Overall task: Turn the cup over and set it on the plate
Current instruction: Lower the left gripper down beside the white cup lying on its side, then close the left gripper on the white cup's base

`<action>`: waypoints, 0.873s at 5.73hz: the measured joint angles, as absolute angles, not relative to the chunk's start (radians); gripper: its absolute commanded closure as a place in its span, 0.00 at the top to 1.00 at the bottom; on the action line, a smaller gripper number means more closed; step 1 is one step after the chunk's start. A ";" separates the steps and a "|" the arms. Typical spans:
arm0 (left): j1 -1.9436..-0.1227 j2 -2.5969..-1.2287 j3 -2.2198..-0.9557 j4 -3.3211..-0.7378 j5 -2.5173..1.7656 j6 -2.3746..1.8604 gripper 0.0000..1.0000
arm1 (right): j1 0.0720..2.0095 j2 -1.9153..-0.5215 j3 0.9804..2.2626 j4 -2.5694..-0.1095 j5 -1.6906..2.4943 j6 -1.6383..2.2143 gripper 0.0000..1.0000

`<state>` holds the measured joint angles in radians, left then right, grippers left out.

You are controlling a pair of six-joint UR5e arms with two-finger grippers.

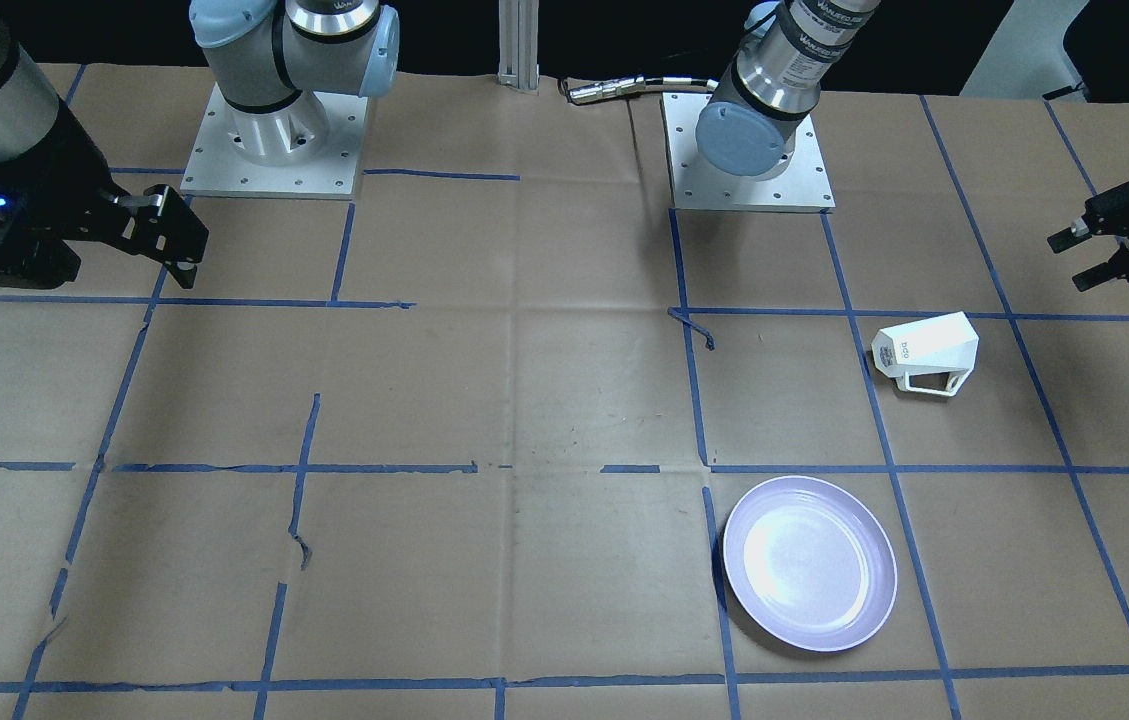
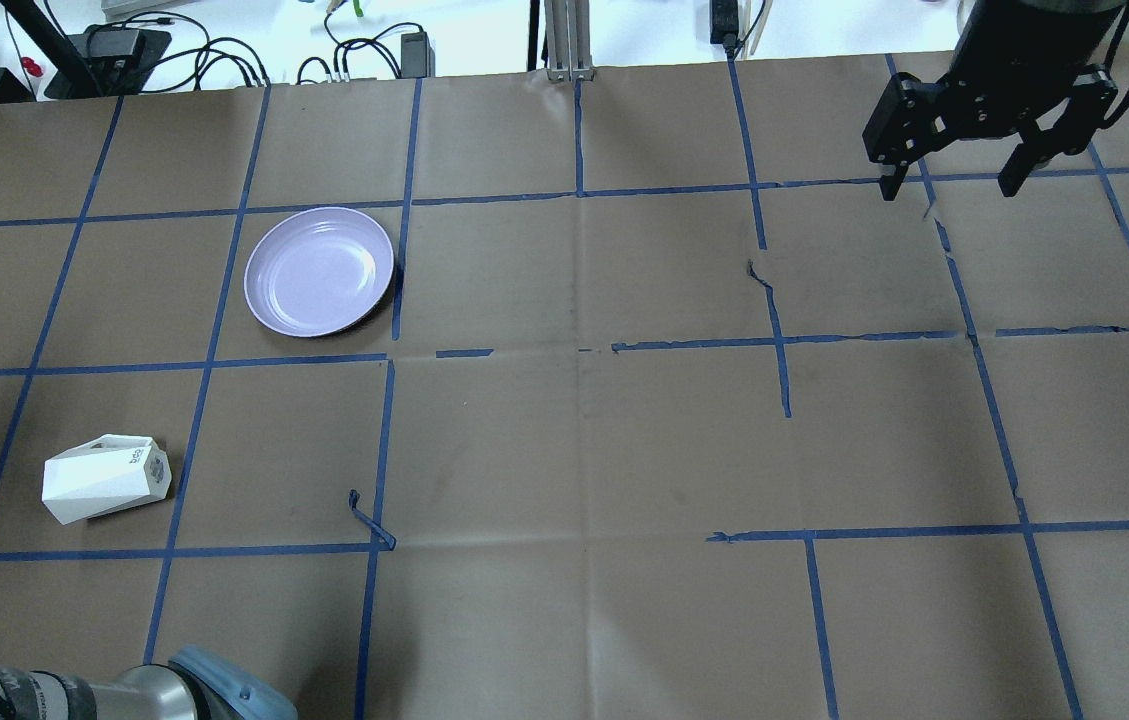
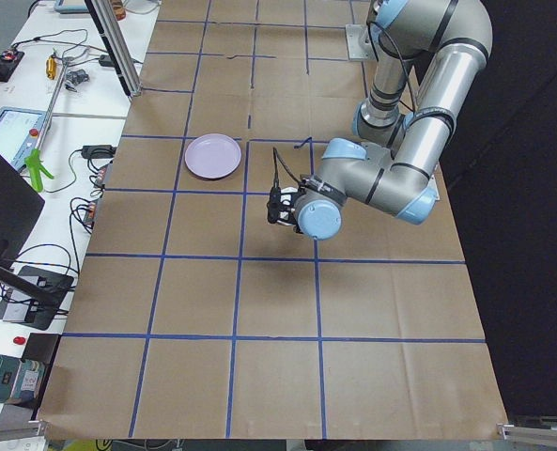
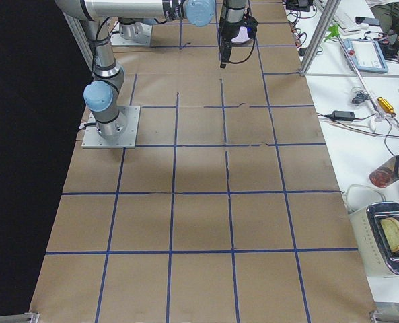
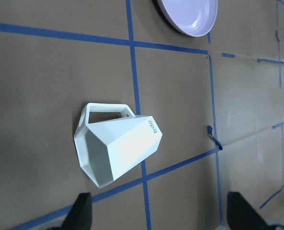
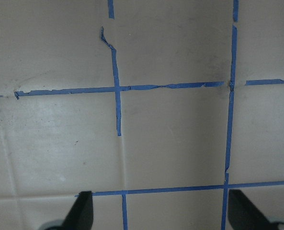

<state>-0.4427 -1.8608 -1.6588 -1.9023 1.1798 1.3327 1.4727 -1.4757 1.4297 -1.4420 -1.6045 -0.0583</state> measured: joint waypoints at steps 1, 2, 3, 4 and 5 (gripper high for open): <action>-0.422 -1.954 -1.658 -1.941 1.142 1.404 0.98 | 1.473 -1.476 1.430 -1.442 -1.605 -0.058 1.00; -0.415 -2.046 -1.659 -1.965 1.116 1.466 0.98 | 1.473 -1.476 1.430 -1.442 -1.605 -0.058 1.00; -0.413 -2.127 -1.662 -1.986 1.087 1.515 0.98 | 1.473 -1.476 1.430 -1.442 -1.605 -0.058 1.00; -0.412 -2.185 -1.668 -2.010 1.067 1.540 0.98 | 1.473 -1.476 1.430 -1.442 -1.605 -0.058 1.00; -0.412 -2.224 -1.675 -2.046 1.047 1.558 0.94 | 1.473 -1.476 1.430 -1.442 -1.605 -0.058 1.00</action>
<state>-0.4122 -2.2237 -1.6751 -2.0457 1.0467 1.5580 1.4726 -1.4757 1.4297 -1.4419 -1.6046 -0.0583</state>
